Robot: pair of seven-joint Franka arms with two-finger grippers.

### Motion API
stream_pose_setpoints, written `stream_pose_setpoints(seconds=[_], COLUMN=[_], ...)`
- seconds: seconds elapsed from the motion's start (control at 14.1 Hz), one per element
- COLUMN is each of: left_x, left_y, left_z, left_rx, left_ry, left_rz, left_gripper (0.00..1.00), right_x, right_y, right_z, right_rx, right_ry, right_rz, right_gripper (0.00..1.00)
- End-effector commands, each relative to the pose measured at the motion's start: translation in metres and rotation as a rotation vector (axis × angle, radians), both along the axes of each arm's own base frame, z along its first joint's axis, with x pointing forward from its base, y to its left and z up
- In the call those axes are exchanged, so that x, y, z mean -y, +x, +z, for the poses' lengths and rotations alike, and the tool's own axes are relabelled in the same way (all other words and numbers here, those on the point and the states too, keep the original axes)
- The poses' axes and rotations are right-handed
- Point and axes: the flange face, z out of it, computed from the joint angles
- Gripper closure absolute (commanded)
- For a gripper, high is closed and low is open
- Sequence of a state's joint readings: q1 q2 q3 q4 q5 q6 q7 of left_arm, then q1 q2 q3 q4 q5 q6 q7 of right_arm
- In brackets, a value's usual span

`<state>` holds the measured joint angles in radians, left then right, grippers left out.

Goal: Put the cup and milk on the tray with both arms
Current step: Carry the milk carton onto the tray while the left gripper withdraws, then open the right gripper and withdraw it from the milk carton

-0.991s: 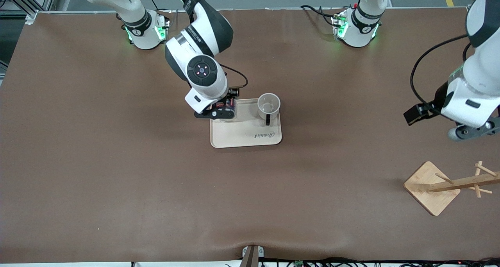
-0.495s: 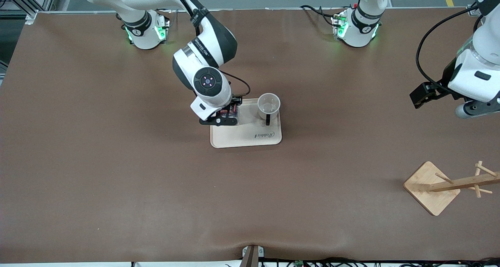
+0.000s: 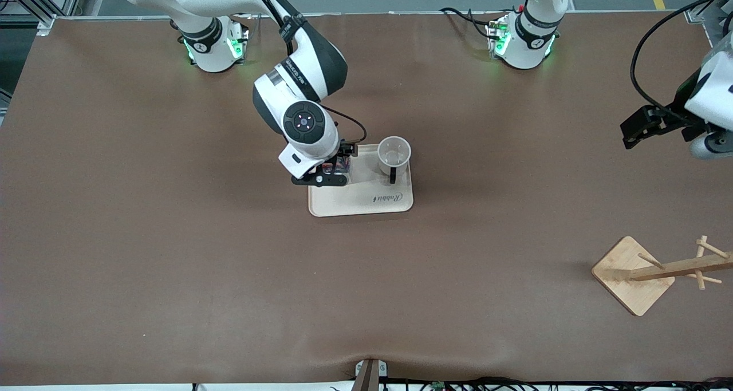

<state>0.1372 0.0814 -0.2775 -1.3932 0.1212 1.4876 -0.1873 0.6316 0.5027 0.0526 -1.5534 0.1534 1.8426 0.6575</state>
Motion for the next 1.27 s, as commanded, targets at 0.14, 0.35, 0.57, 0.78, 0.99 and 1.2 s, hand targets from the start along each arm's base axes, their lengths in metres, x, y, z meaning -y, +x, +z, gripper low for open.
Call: stream_pose_setpoints(seconds=[0.14, 0.35, 0.57, 0.78, 0.99, 1.2], left_x=[-0.015, -0.015, -0.020, -0.021, -0.021, -0.021], left_y=[-0.042, -0.055, -0.052, -0.051, -0.051, -0.051], left_z=[0.006, 0.005, 0.006, 0.005, 0.004, 0.004], left_rx=[0.009, 0.004, 0.005, 0.006, 0.004, -0.001], left_ry=[-0.039, -0.035, -0.036, -0.037, -0.036, -0.039], left_rz=[-0.008, -0.006, 0.008, 0.006, 0.005, 0.005], left_gripper=[0.00, 0.00, 0.00, 0.00, 0.00, 0.00], right_x=[-0.002, 0.000, 0.027, 0.116, 0.189, 0.287], right_y=[0.008, 0.014, 0.035, 0.077, 0.098, 0.100], right_z=[0.047, 0.099, 0.153, 0.188, 0.220, 0.265], right_rx=[0.035, 0.040, 0.085, 0.092, 0.067, 0.108], right_ry=[0.028, 0.037, 0.065, 0.064, 0.070, 0.103], right_rz=[-0.002, 0.013, -0.015, -0.121, -0.088, -0.108], right_gripper=[0.00, 0.00, 0.00, 0.00, 0.00, 0.00])
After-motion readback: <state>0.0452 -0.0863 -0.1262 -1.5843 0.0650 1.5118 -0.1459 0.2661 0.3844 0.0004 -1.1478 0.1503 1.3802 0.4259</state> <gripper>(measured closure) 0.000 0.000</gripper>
